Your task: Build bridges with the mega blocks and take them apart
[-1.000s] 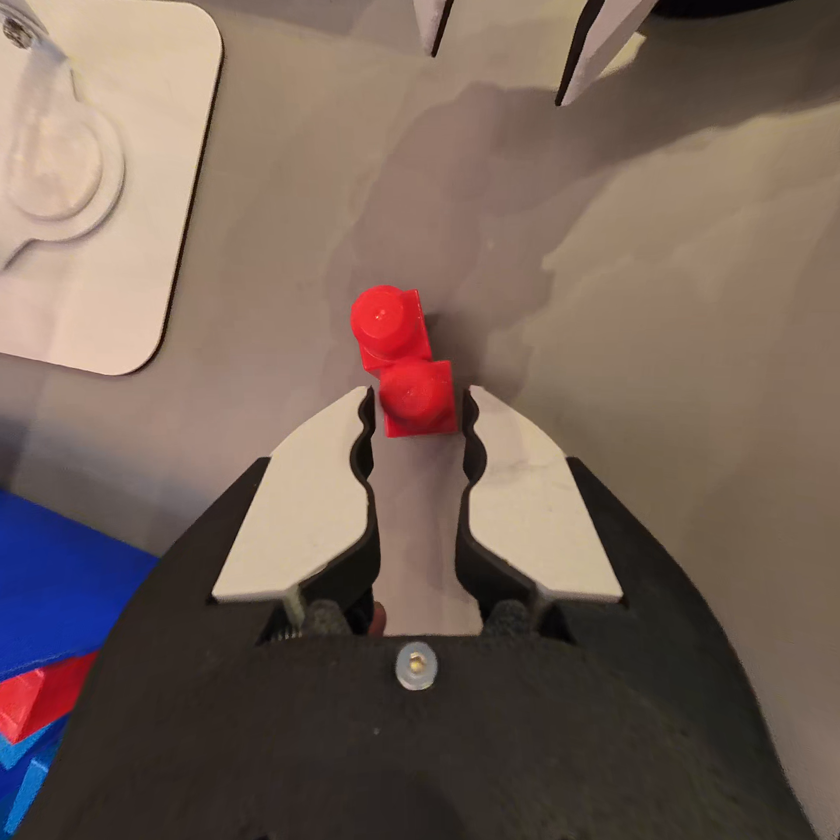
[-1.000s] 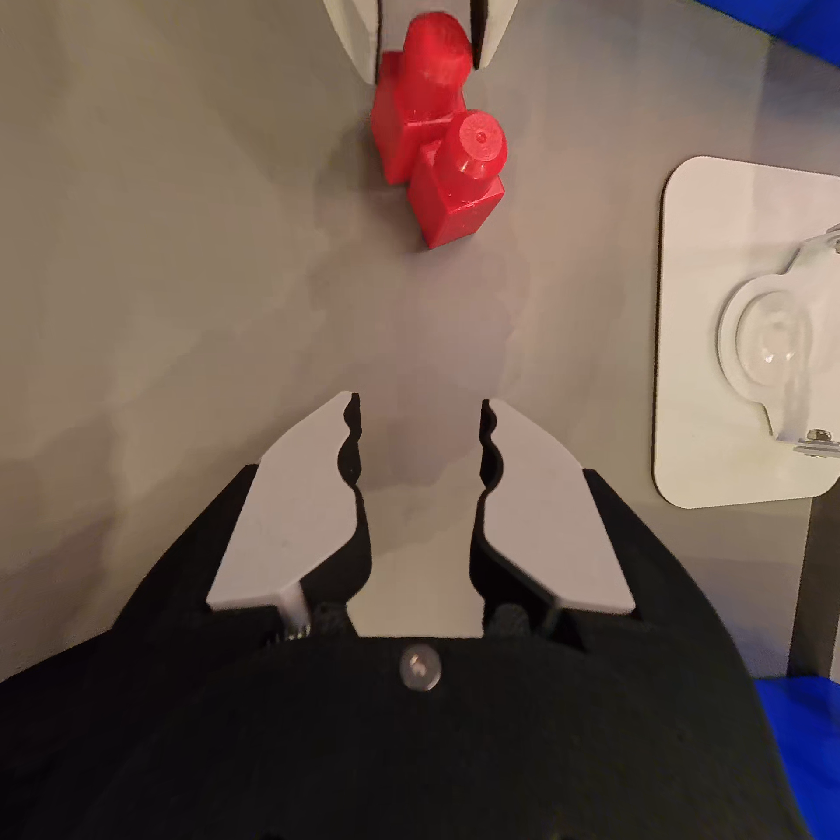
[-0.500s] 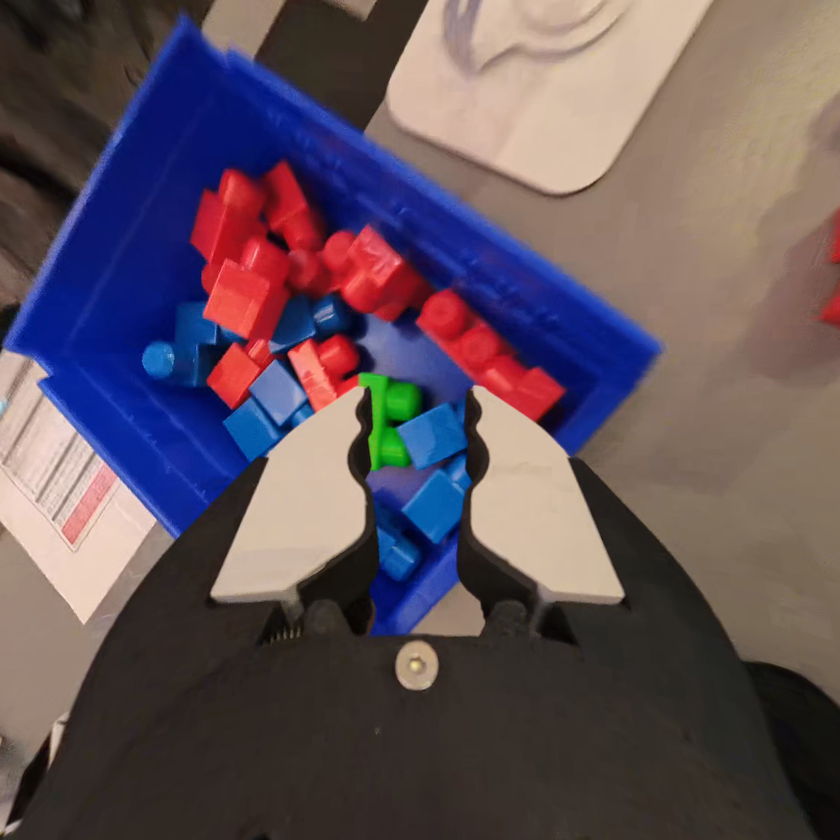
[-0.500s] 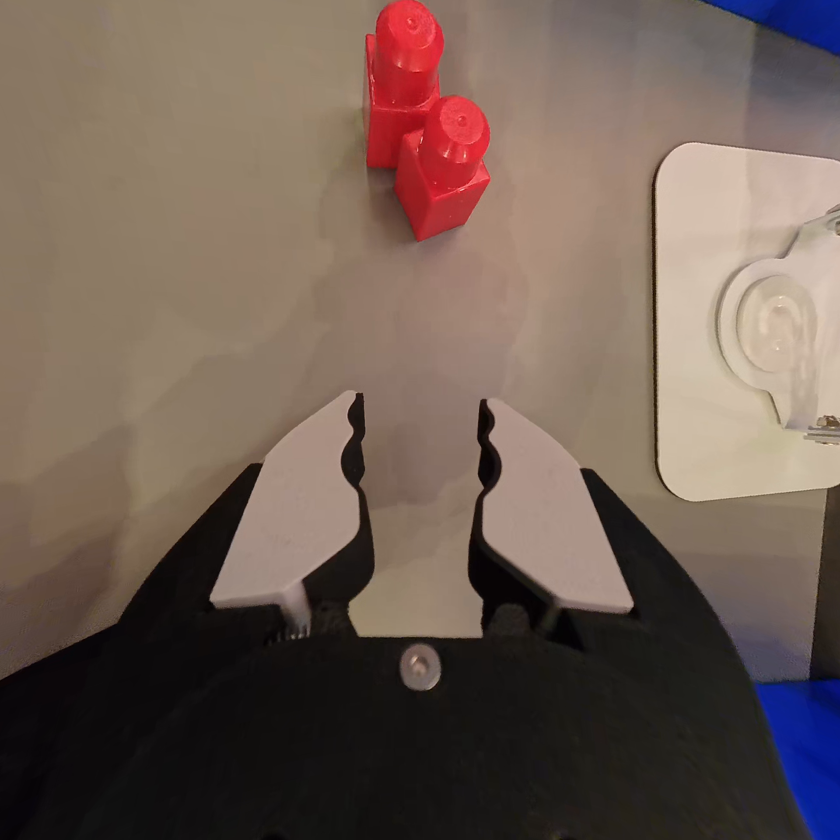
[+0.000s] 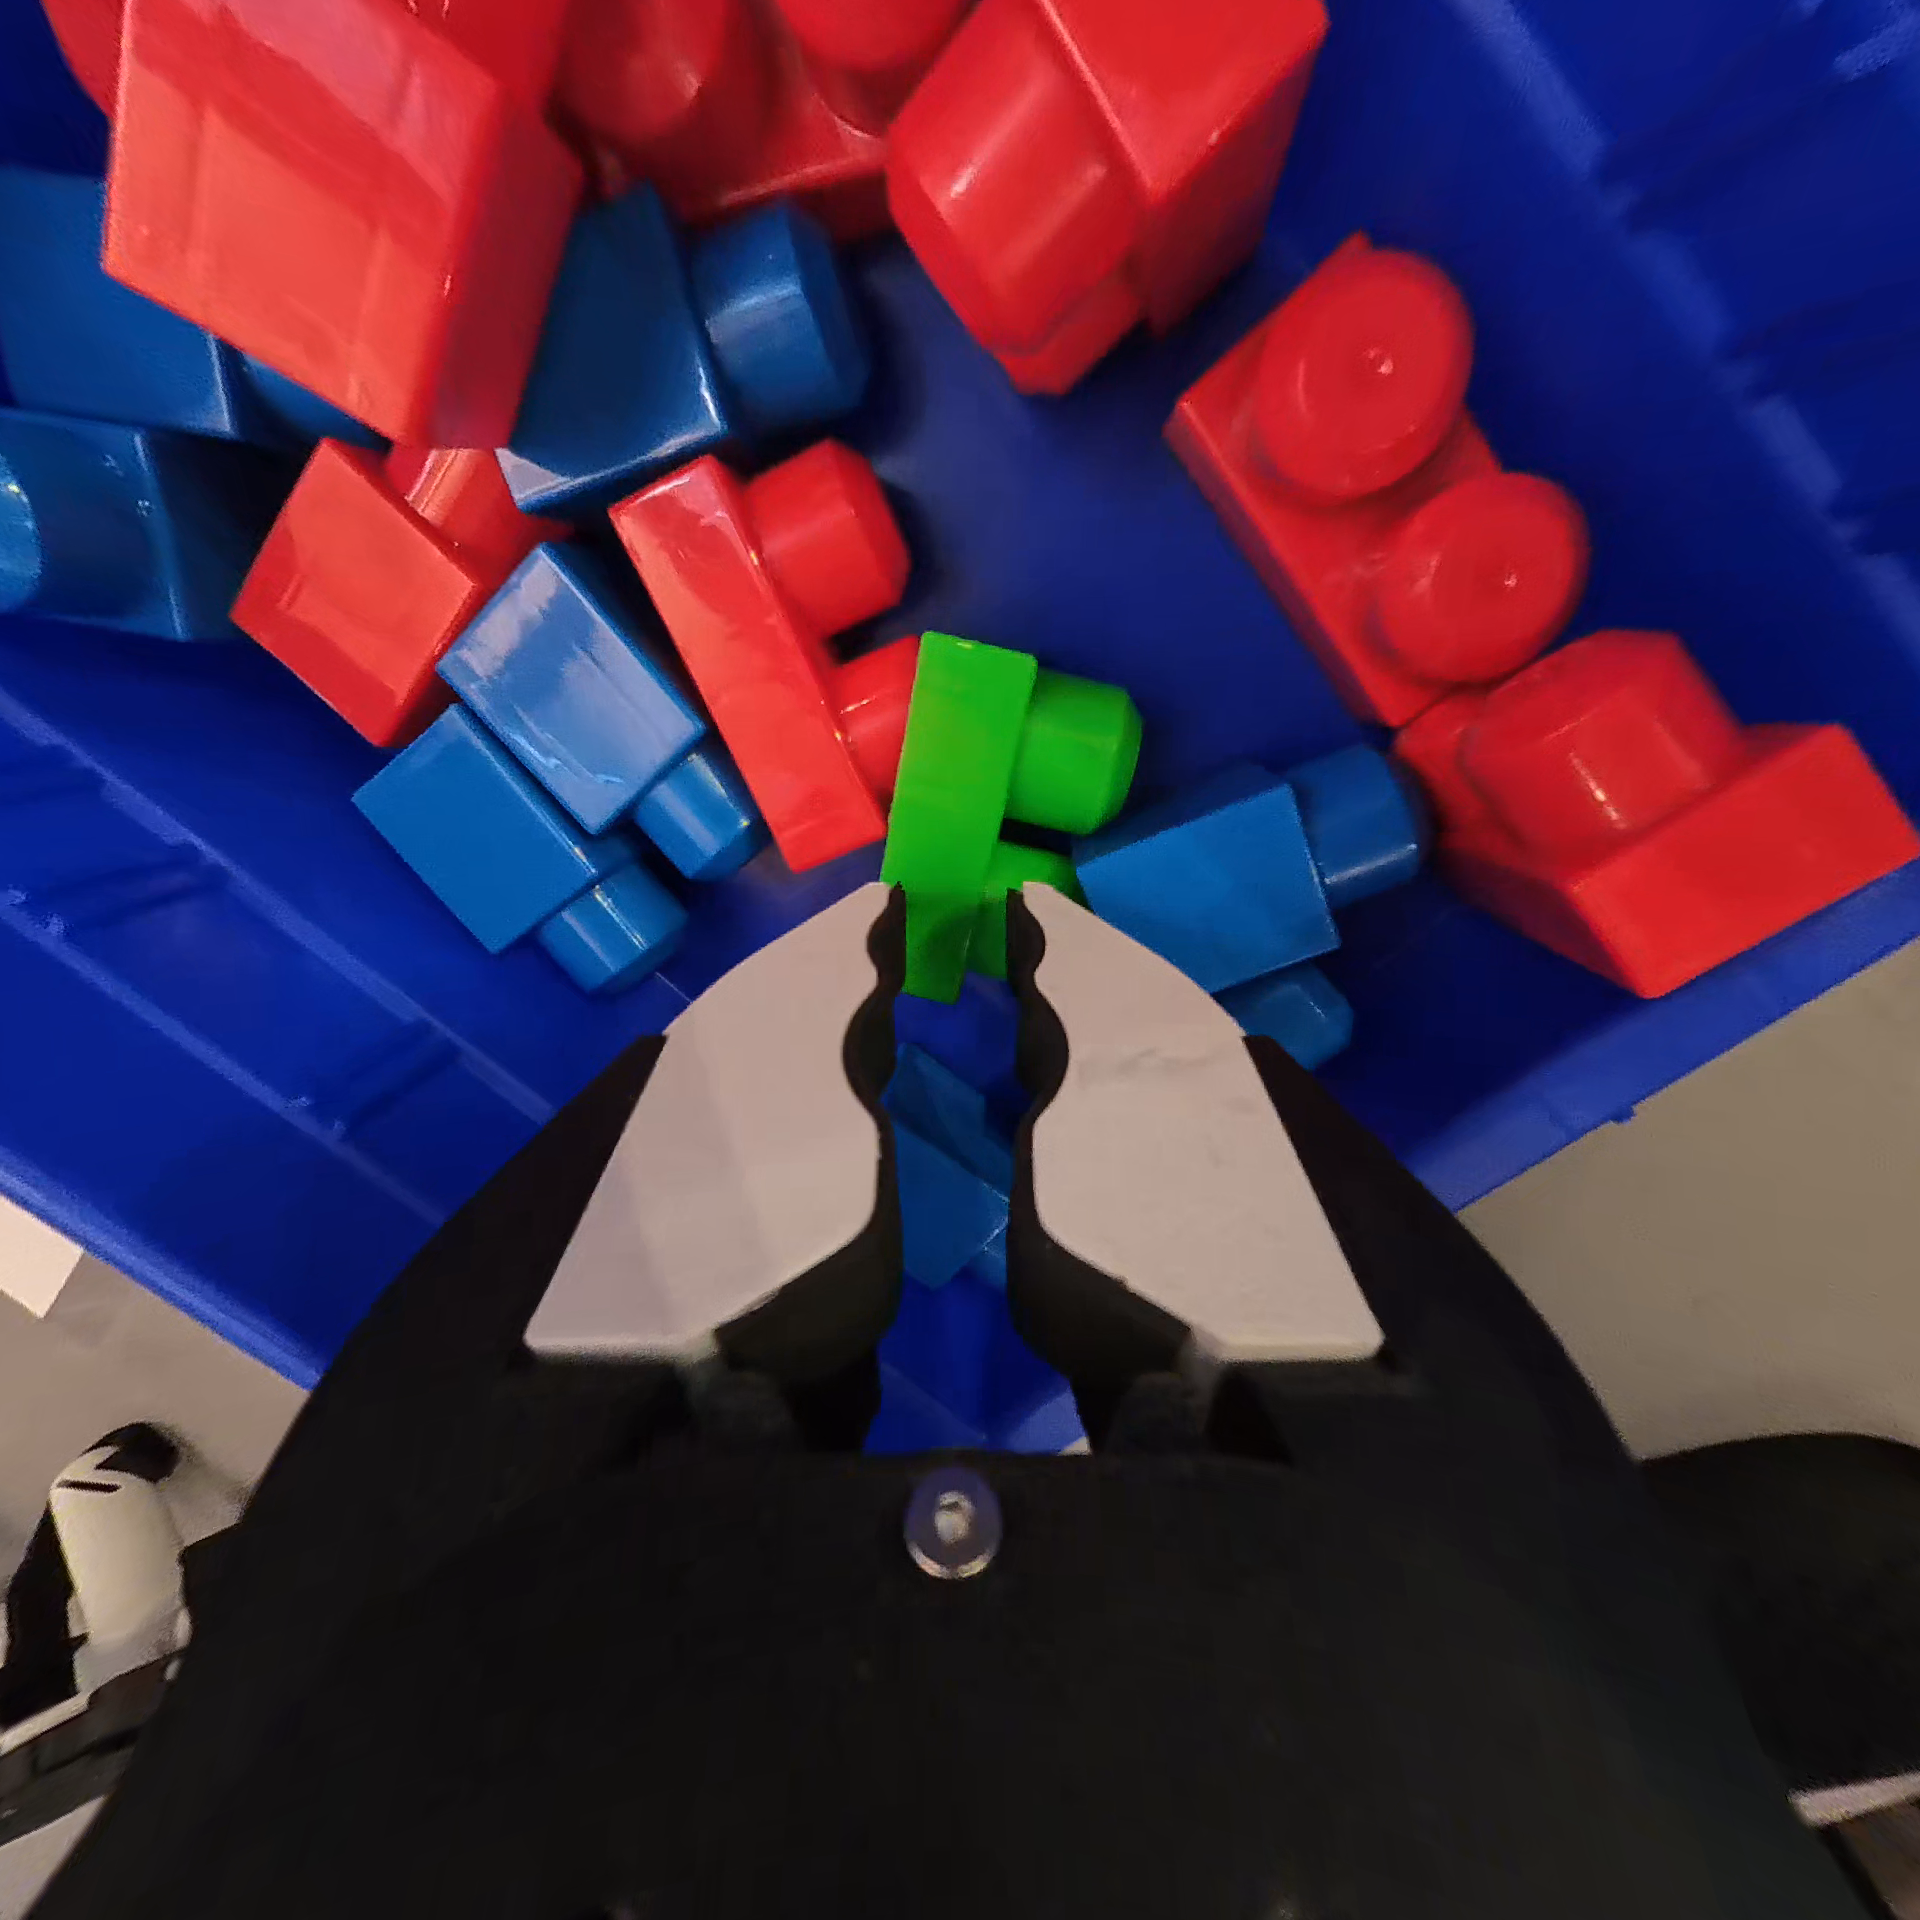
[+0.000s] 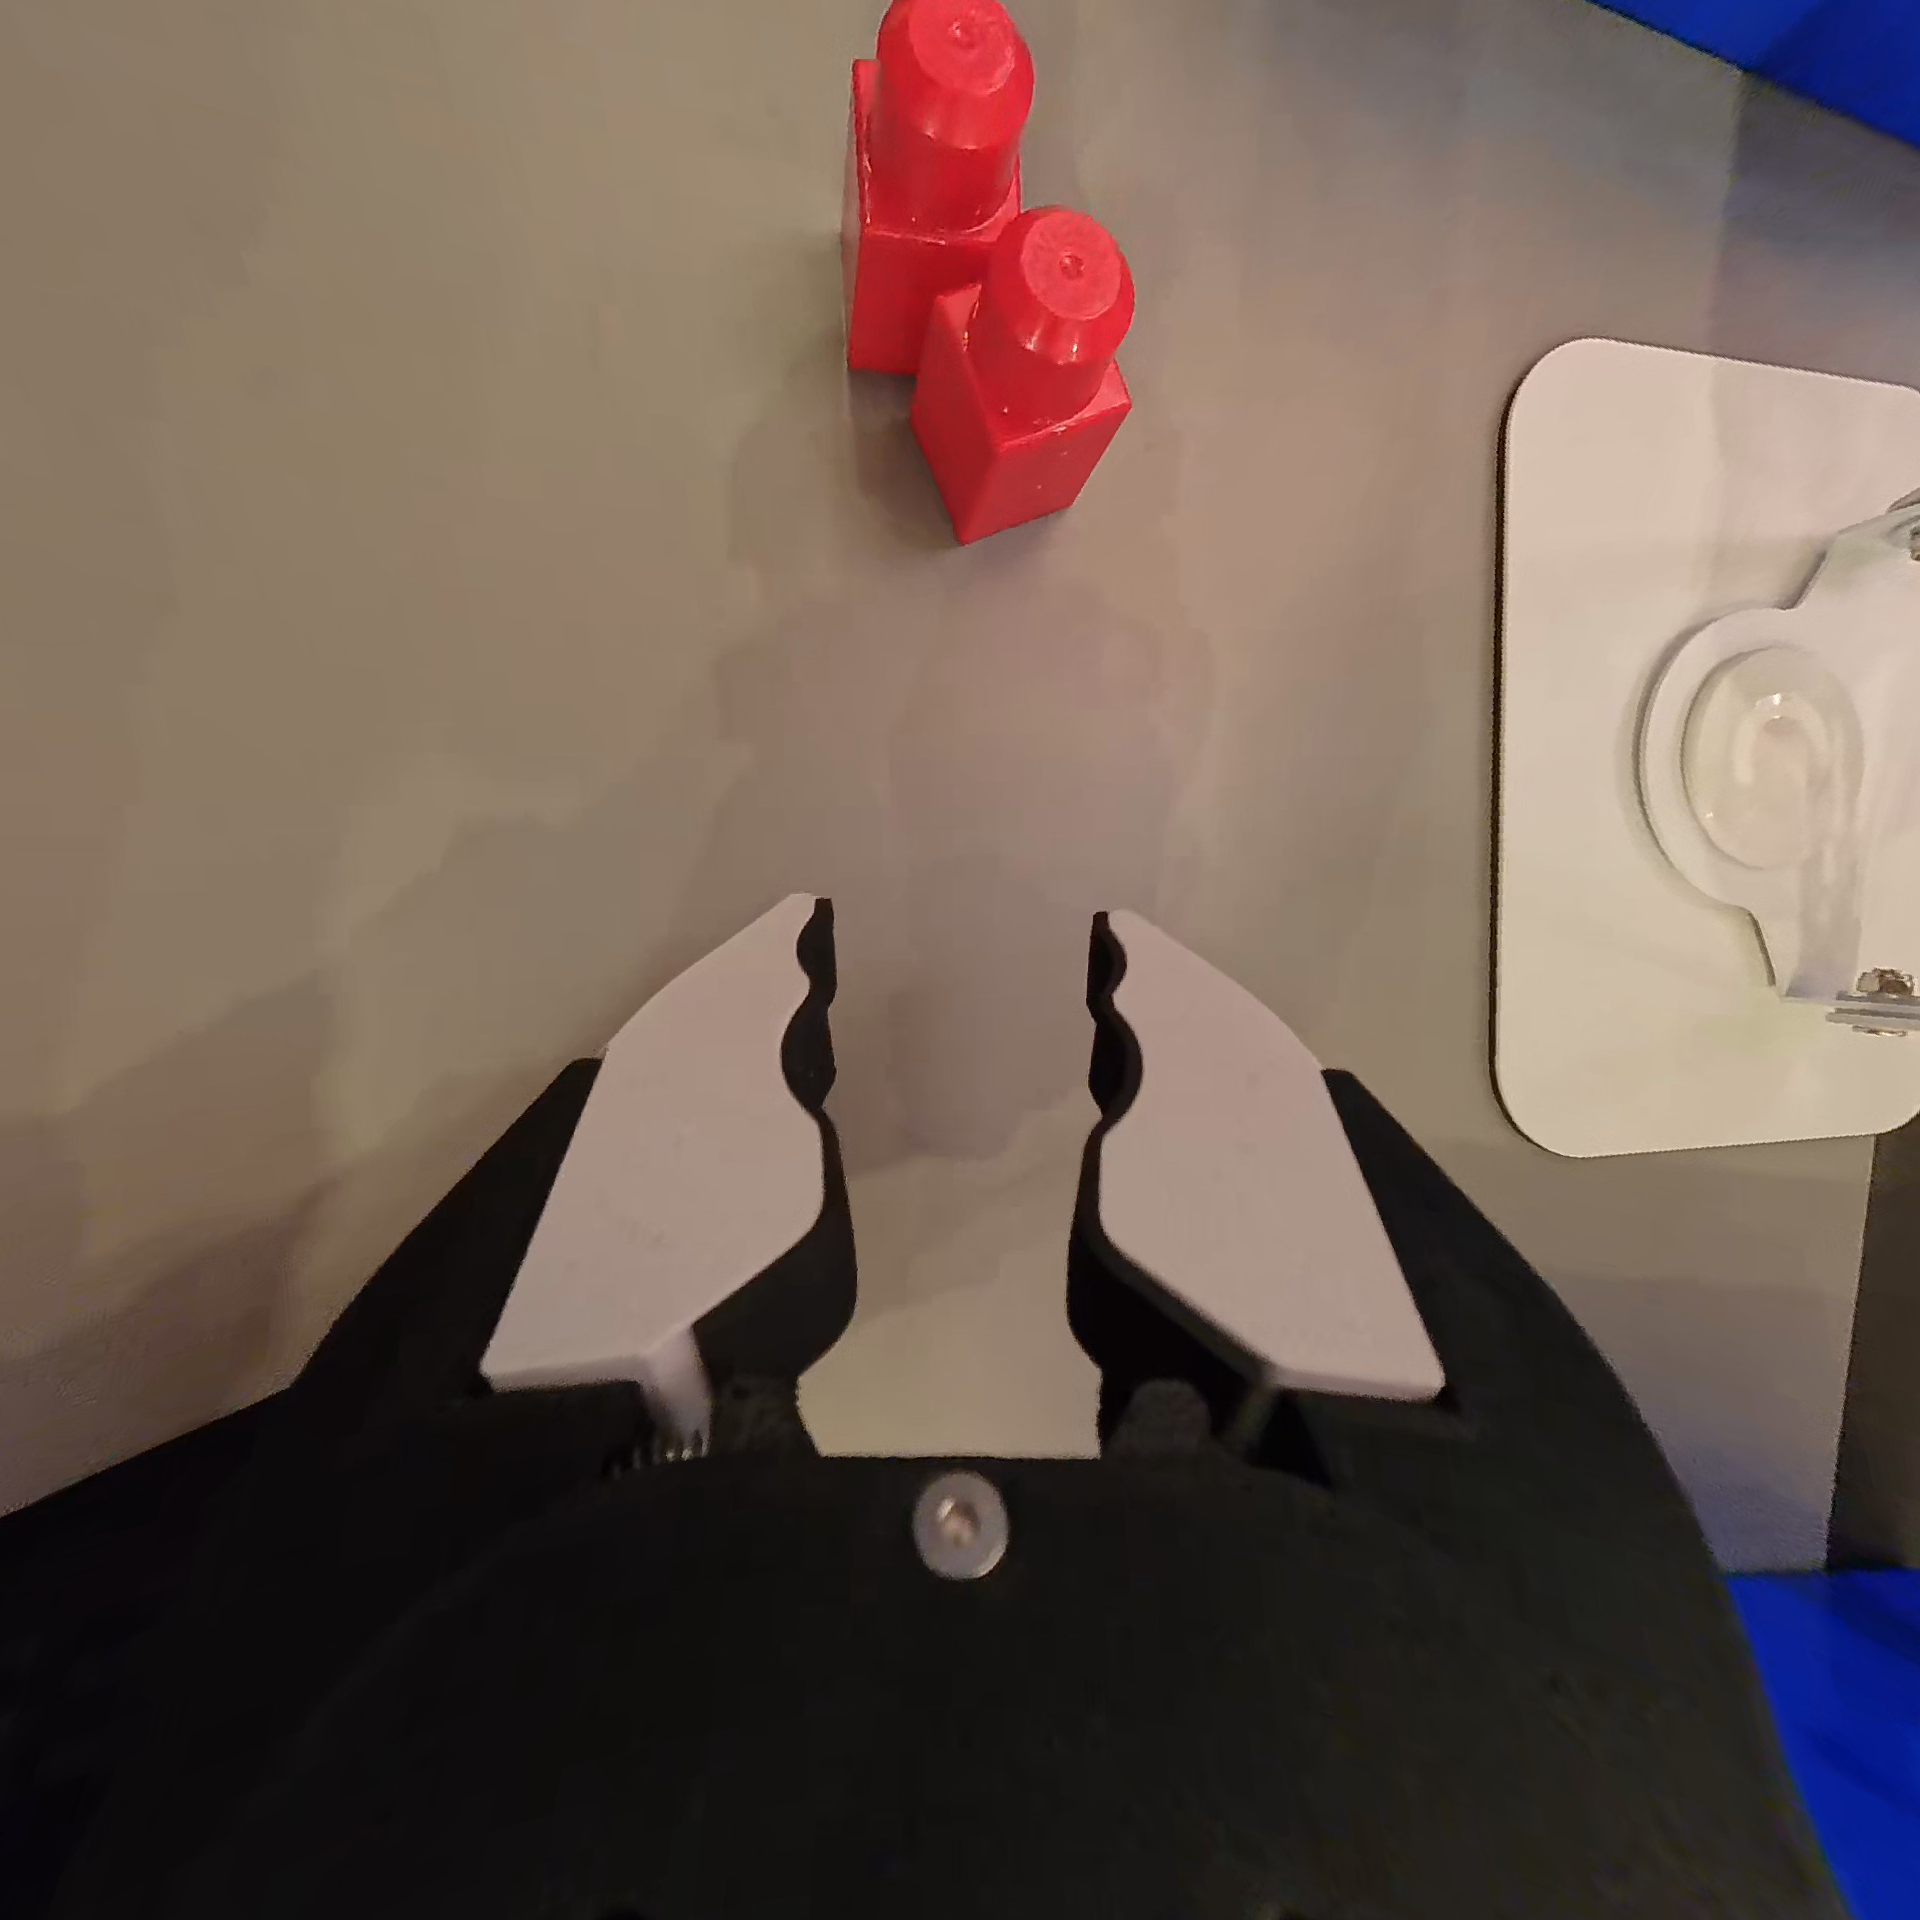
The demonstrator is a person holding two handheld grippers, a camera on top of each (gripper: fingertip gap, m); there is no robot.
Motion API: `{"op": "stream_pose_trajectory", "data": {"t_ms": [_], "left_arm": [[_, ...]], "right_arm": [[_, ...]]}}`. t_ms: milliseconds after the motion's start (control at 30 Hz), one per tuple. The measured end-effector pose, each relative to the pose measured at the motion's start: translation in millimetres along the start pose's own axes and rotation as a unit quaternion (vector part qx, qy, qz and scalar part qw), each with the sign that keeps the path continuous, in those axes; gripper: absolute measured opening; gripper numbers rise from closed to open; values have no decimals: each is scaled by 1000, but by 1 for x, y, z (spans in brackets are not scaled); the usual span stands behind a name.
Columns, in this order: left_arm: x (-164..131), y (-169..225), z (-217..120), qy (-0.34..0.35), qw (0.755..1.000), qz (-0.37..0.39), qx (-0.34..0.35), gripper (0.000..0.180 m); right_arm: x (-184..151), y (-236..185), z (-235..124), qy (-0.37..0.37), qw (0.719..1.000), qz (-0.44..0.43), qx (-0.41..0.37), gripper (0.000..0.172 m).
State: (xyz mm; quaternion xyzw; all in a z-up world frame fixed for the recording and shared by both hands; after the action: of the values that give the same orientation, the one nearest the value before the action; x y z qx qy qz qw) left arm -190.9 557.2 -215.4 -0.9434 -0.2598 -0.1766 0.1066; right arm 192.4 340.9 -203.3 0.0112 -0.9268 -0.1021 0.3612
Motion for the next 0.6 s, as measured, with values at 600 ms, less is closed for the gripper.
{"op": "stream_pose_trajectory", "data": {"t_ms": [600], "left_arm": [[5, -9, 11, -90, 994, 57, -16, 22]], "right_arm": [[-1, -5, -1, 3, 1000, -11, -4, 46]]}}
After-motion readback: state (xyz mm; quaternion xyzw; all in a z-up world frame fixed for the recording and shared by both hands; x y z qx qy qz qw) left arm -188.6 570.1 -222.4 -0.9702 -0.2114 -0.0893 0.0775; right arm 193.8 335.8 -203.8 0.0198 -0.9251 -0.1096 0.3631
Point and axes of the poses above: each gripper's, where its closed fingertips meet, z out along the fingers, x out of its top, y = z × x across the jaws, the point moved 7 cm from there along -z, back along the fingers, and after that the axes turned 12 degrees about y, right-handed, at the moved point
